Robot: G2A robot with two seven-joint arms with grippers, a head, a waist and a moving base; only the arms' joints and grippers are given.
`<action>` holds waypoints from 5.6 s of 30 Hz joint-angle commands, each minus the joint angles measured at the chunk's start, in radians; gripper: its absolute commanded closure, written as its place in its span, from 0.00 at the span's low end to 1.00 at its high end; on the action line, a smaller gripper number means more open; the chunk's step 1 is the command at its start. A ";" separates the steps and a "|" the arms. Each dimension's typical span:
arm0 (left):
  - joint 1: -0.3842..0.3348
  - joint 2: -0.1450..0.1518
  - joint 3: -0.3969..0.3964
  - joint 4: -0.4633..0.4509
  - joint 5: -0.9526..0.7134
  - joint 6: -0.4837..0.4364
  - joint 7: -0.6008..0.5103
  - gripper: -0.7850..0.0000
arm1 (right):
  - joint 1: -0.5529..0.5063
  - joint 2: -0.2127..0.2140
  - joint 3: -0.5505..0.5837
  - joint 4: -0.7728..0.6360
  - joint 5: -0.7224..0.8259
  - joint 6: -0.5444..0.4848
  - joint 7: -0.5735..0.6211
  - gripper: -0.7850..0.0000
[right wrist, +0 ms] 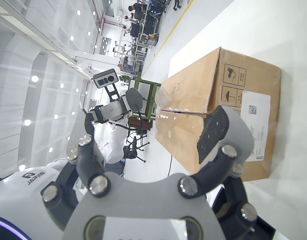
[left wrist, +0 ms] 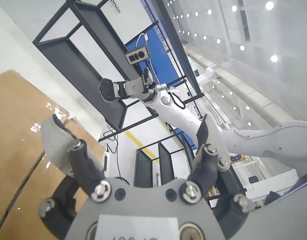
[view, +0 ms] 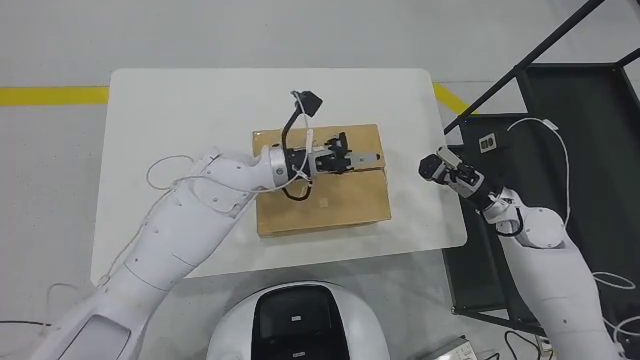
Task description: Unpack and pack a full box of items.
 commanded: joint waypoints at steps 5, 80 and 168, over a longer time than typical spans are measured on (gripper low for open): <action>0.104 0.050 -0.182 -0.049 0.055 -0.008 0.024 0.00 | 0.015 -0.002 -0.009 0.010 -0.008 -0.002 0.003 0.00; 0.334 0.108 -0.225 -0.211 1.033 -0.049 0.218 0.72 | -0.024 0.009 0.021 0.026 -0.072 -0.100 0.059 0.00; -0.194 -0.130 0.227 0.339 -0.002 0.114 -0.078 1.00 | -0.024 0.009 0.021 0.026 -0.072 -0.100 0.059 0.00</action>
